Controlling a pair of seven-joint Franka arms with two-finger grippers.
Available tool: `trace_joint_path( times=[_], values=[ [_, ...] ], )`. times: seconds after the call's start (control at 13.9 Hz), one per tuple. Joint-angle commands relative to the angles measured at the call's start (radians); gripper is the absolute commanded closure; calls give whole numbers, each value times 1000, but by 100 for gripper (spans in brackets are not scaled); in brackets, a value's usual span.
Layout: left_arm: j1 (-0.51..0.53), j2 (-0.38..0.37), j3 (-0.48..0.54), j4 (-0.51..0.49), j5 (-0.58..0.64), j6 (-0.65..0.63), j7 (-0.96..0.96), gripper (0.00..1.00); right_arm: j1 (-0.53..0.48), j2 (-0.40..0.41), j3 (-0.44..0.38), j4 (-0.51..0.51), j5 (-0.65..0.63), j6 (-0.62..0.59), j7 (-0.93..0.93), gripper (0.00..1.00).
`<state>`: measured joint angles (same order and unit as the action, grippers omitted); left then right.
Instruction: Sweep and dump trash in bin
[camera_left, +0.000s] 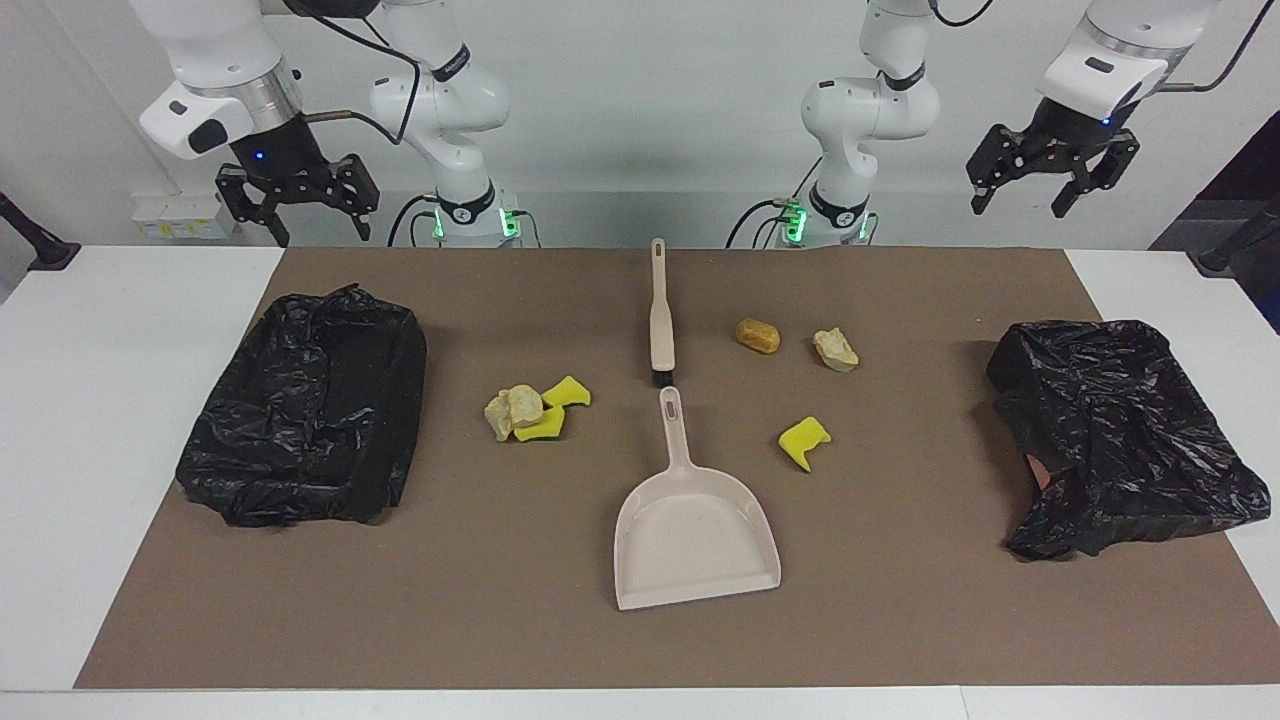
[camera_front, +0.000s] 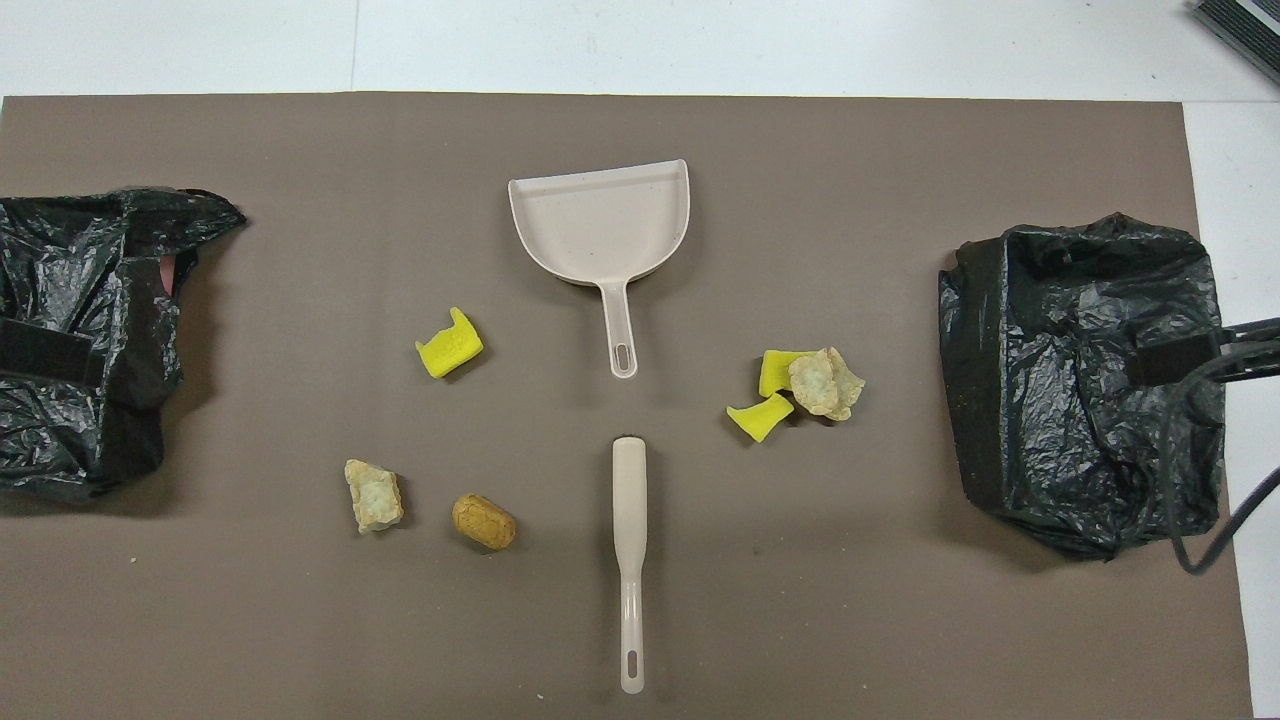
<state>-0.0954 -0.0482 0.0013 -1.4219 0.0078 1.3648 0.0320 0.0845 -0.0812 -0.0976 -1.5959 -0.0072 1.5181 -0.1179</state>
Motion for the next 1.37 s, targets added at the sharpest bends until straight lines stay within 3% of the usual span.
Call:
trace_joint_path(
  times=[0.0,0.72,1.01,1.3],
  values=[
    [19,-24,-4,-28,-8,-3,5,0,-16,-22,9,-21,0,-13,-11,0],
    [0,-35,-15,-49,-9,16,5,0,-15,-22,9,-21,1,-16,-11,0],
    [-39,-113,-35,-182,-9,106,3,0,-14,-22,9,-21,0,-16,-11,0],
    [-122,-160,-35,-259,-23,118,0,0,-14,-23,9,-21,0,-18,-11,0]
  ],
)
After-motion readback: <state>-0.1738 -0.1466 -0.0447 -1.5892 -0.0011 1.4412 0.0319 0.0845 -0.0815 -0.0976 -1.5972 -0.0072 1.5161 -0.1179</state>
